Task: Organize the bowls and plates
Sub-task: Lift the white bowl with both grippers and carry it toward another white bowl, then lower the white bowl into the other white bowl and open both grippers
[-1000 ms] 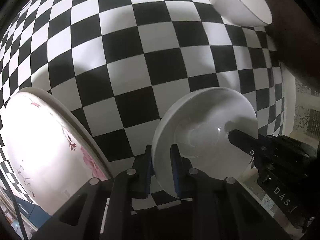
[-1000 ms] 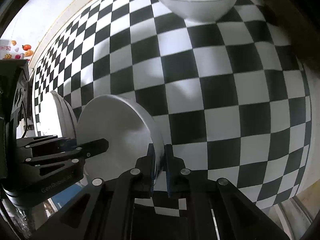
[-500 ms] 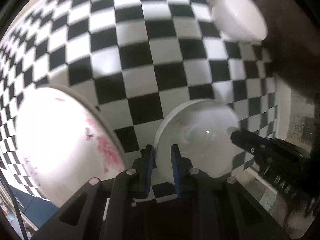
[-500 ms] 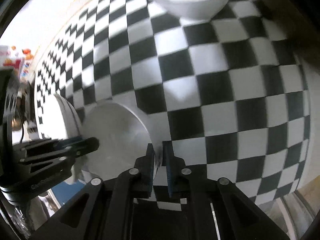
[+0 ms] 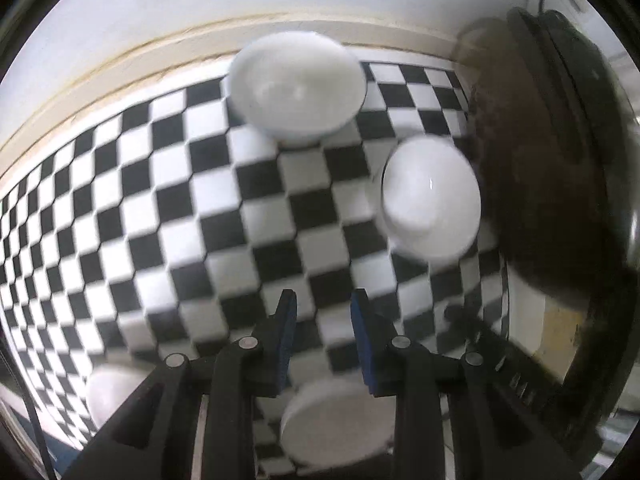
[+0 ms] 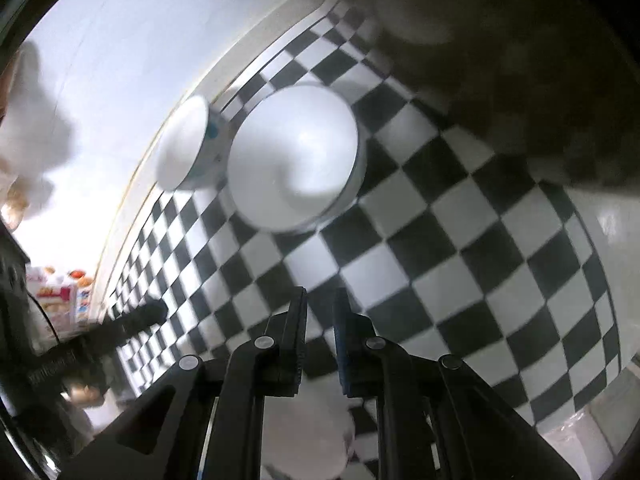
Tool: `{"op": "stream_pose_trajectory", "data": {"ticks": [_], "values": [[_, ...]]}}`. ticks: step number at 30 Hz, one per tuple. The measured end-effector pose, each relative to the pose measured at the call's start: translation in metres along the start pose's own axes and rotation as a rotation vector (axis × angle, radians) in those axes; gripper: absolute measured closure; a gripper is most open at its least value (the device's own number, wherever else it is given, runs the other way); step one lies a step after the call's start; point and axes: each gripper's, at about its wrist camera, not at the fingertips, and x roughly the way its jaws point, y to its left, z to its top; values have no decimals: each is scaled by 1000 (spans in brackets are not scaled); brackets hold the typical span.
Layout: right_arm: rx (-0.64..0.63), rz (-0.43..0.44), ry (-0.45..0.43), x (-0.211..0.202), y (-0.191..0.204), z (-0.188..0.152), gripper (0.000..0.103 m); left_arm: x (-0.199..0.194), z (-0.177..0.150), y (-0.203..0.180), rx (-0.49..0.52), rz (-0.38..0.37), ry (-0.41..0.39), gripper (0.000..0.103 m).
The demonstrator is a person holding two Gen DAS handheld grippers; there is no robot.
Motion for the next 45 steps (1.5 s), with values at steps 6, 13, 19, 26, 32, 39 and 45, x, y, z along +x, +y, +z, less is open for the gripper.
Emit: {"op": "stream_pose_trajectory", "data": {"ticks": [6,13,19,26,32,39,45], "values": [[-18,-41,20,14,0,14,88,46,52,-13,1,-45,95,76],[-22,-70,38,26,5,15,88,68,82,-29,35,-16,160,76],[-32,-94,45,33,10,19,88,68,84,-28,62,-11,151,94],[-54,-81,52,36,21,25,88,39,79,10,77,72,141,95],[-111,-52,81,47,42,44,88,17,78,54,24,77,135,95],[-156,-14,81,42,66,63,88,3,88,80,-52,6,141,93],[-238,-42,151,66,85,81,87,-1,90,104,-74,-45,139,93]]}}
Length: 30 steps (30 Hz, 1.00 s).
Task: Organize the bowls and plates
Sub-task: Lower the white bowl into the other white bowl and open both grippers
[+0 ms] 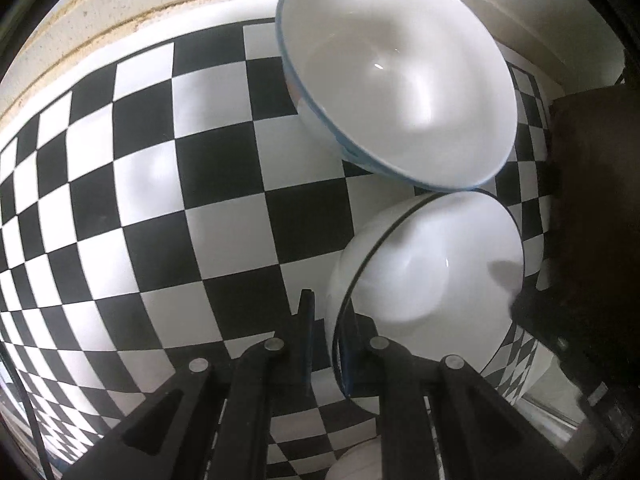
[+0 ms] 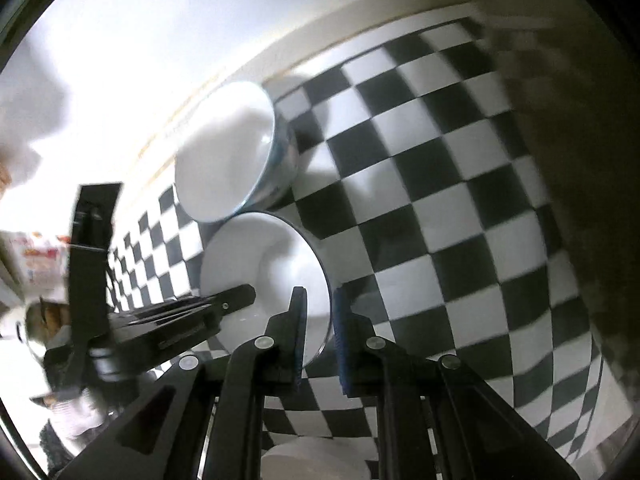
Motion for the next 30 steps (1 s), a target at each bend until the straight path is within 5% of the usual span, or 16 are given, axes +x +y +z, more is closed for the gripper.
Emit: {"op": "stream_pose_trajectory", "data": {"ticks": [7,14,24,30], "values": [[-23,-35,114,41,-6,22,92,-16,-1,26,-21,-68,-8,94],[-55,-57,121,53,4,16,96,-32,-10,19,1,-49,-41,95],[-96,-30,68,5,24,-20,96,-102,-43,15,42,-45,-119,95],[-128,-20,26,-37,29,-50,96,-119,-99,-1,81,-48,-168,95]]}}
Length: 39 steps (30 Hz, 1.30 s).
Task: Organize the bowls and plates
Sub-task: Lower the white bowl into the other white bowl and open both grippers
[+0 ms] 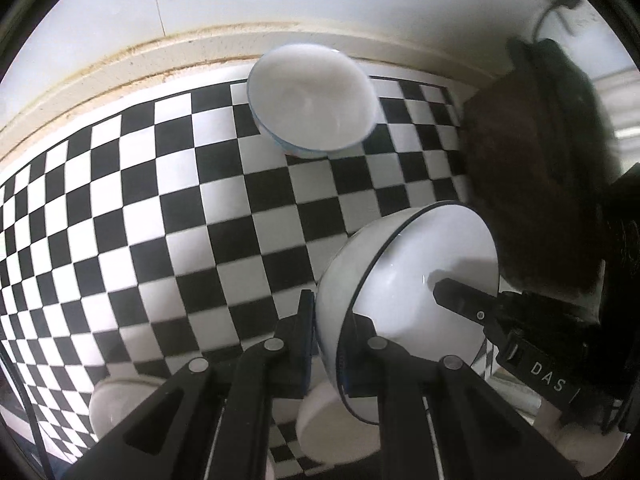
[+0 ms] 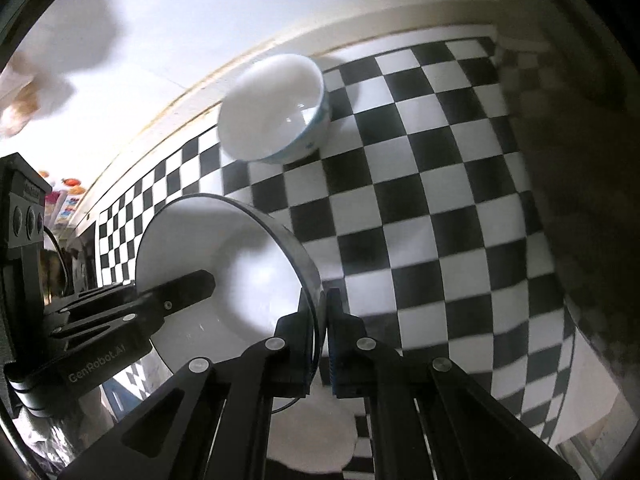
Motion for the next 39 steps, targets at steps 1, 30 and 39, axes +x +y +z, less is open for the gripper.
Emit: {"op": "stream_pose_trajectory", "data": {"ticks": [1,30,39], "values": [[-2,1,-6,-4,3,-4,96,-3,-6,-4,9,1,-5,95],[15,-11,115,14,-24,-138,96,72,-118,-29,62,53,179,94],[10,-27,147,26,-28,-147,96,89,-127,-37,104,111,210,94]]}}
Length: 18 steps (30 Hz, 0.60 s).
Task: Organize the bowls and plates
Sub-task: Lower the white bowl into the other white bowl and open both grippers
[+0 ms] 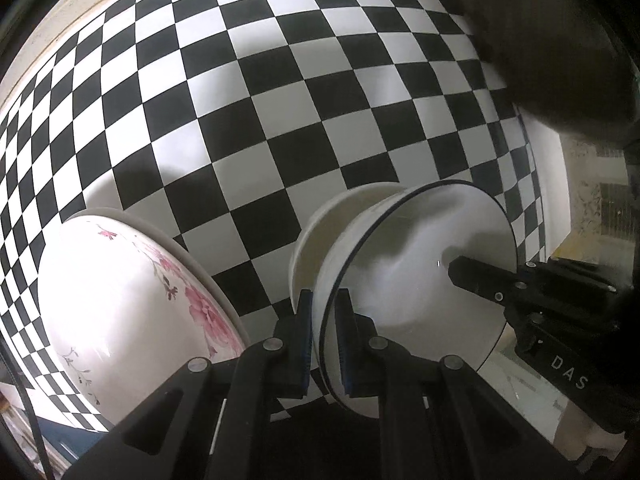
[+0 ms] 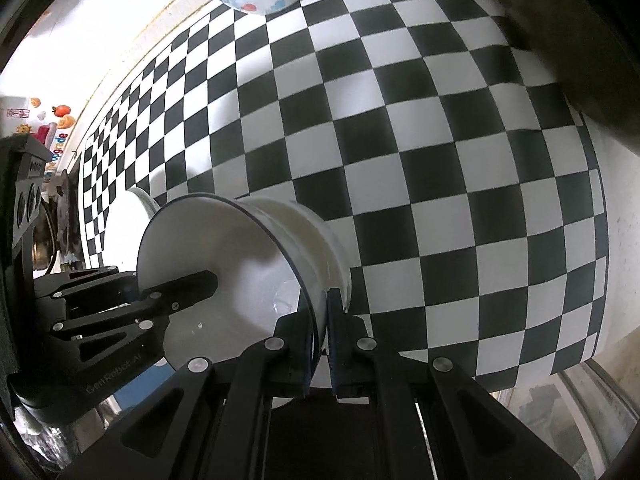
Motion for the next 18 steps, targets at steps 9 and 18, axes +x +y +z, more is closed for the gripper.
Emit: {"op": "stream_pose_trajectory", "data": {"ticks": [9,18], "values": [[2,-15,21,7,4,1,96,8,0,-6,7,28,11,94],[3,-19,45,8,5,5,95,11,-2,-10,18,47,11,94]]}}
